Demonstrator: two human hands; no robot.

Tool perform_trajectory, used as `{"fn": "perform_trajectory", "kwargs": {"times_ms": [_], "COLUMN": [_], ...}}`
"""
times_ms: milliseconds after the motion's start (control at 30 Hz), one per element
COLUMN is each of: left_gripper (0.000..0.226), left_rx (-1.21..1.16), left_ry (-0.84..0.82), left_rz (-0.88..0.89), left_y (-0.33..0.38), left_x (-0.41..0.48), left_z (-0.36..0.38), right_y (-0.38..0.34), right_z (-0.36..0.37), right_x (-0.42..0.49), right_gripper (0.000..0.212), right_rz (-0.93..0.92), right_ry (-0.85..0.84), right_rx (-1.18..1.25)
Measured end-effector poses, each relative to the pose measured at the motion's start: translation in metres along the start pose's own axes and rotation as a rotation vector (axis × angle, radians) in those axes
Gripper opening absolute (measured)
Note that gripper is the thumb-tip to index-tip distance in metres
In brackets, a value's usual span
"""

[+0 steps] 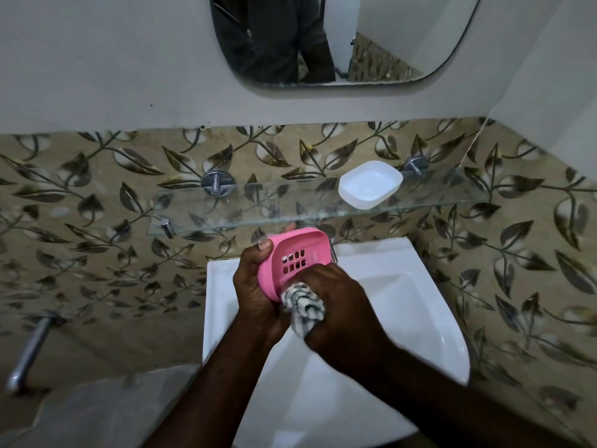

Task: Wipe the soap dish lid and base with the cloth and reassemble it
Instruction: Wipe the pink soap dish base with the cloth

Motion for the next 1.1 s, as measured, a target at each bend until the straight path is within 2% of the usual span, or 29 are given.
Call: {"fn": "perform_trajectory", "kwargs": {"times_ms": [67,133,233,333,400,467,567,600,667,733,800,900,1033,1100], "left_gripper": [0.083,0.086,0.062,0.053,0.038,0.034,0.049,0.052,0.054,0.054,0.054,0.052,0.093,0.107], "left_rx": [-0.006,0.02,0.039,0.052,0.05,0.02,0.028,0.033,0.052,0.055,0.008,-0.049,-0.018,0.091], "left_ry": [0.012,0.014,-0.003,0.04,0.062,0.075,0.012,-0.004,-0.017,-0.016,-0.021,-0.021,-0.055,0.047], "left_rz": [-0.007,-0.01,-0.051,-0.04,-0.031,-0.031,-0.037,-0.05,-0.097,-0.124,-0.14,-0.165,-0.104,-0.016], "left_y": [0.002,0.003,-0.002,-0.006,-0.008,-0.009,-0.006,-0.006,-0.006,-0.005,0.0,0.007,0.004,-0.004], "left_x": [0.0,0.001,0.001,-0.001,-0.001,-0.003,-0.004,-0.004,-0.003,-0.002,-0.001,0.0,-0.002,-0.001], "left_z": [0.001,-0.002,-0.006,-0.006,-0.002,-0.001,0.001,0.0,-0.001,-0.002,-0.002,-0.004,0.003,-0.004], "right_y": [-0.01,0.007,0.052,0.048,0.024,0.006,0.024,0.038,0.065,0.073,0.066,0.049,0.041,0.037], "right_z": [0.003,0.002,-0.003,-0.003,0.0,0.003,-0.002,-0.004,-0.005,-0.003,-0.005,-0.006,-0.007,-0.002], "right_x": [-0.002,-0.002,-0.002,-0.005,-0.006,-0.009,-0.013,-0.013,-0.012,-0.011,-0.01,-0.009,-0.01,-0.01], "right_gripper": [0.016,0.025,0.031,0.026,0.021,0.021,0.023,0.025,0.042,0.052,0.046,0.026,0.016,0.019], "right_rz": [-0.118,-0.158,-0.022,0.088,0.059,-0.03,-0.172,-0.173,-0.155,-0.145,-0.129,-0.112,0.169,0.341], "right_ry": [-0.014,-0.09,-0.173,-0.105,-0.021,-0.01,-0.059,-0.094,-0.167,-0.211,-0.164,-0.06,0.08,0.047], "right_rx": [0.003,-0.086,-0.252,-0.11,0.018,0.077,-0.053,-0.127,-0.265,-0.31,-0.256,-0.138,0.101,0.398]}}
Point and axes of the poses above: each hand's wrist, its own x-axis towards the middle knuckle, its own z-axis out of the palm, y = z × x, the point moved 5 cm from there along x, towards the middle knuckle, and after that the axes turned 2 degrees about z, right-handed, at the moved point
